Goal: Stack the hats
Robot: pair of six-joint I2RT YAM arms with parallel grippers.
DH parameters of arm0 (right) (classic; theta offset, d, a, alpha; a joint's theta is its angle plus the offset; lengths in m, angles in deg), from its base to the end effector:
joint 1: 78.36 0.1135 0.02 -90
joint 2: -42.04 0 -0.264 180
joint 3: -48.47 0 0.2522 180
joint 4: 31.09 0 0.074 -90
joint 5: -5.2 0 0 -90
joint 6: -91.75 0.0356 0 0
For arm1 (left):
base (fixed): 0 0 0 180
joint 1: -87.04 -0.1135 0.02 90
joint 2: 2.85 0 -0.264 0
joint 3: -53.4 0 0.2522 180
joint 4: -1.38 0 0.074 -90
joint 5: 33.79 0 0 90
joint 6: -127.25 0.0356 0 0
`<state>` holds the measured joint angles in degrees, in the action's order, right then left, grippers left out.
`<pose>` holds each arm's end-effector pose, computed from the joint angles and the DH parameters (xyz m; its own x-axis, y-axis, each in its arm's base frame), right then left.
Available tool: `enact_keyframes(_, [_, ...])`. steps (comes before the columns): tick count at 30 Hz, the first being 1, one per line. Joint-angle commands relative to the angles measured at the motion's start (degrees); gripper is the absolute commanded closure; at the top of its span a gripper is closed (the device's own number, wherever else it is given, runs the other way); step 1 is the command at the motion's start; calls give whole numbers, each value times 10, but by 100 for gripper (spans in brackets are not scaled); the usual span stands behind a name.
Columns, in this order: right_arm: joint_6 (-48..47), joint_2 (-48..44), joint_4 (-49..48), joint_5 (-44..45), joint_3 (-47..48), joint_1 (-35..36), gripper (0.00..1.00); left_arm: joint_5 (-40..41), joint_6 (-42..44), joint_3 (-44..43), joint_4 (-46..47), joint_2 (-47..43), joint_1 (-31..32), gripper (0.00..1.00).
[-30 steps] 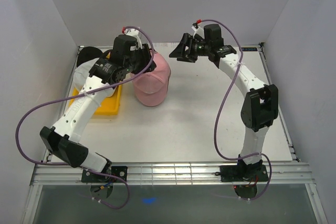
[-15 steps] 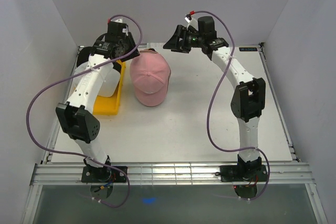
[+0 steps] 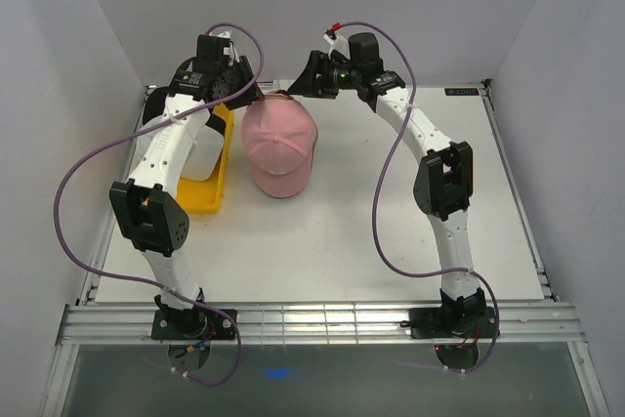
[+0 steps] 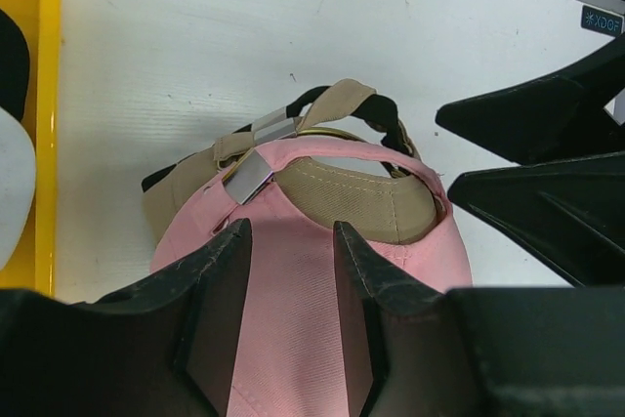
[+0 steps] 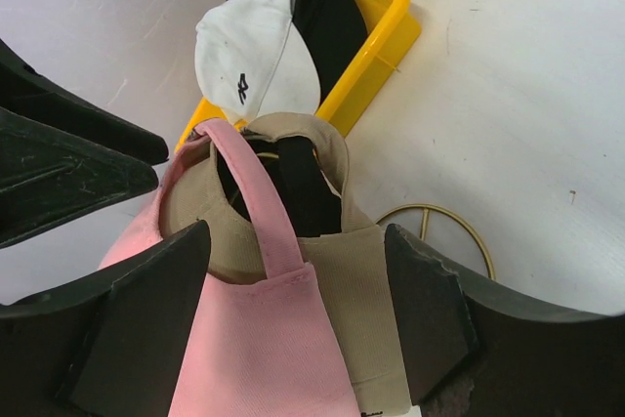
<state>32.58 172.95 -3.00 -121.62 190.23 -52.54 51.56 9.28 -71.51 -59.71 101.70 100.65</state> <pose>0.4754 0.2537 0.3301 -0.6718 0.1307 -0.7291 -0.6051 0.4709 0.6420 0.3937 -0.0983 0.3853 -0.6981 -0.3120 -0.6445 -0.0376 0.9148 -0.4021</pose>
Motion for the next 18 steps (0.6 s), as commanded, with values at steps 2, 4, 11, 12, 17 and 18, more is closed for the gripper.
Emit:
enact_keyframes(2, [-14, 6, -25, -5, 17, 3, 23, -23, 12, -17, 13, 13, -2, 51])
enact_keyframes(4, [-16, 7, -25, -8, 11, 4, 23, -26, 12, -20, 14, 21, -2, 51])
enact_keyframes(11, [-28, 12, -31, -8, -2, 5, 28, -19, 16, -30, 14, 40, -2, 51])
enact_keyframes(12, [-30, 14, -32, -9, -3, 5, 29, -19, 16, -31, 13, 42, -3, 51])
enact_keyframes(17, [-36, 18, -34, -12, -21, 5, 34, -23, 16, -30, 16, 50, -3, 51])
enact_keyframes(18, [-38, 18, -35, -11, -28, 5, 35, -24, 15, -30, 16, 55, -3, 52])
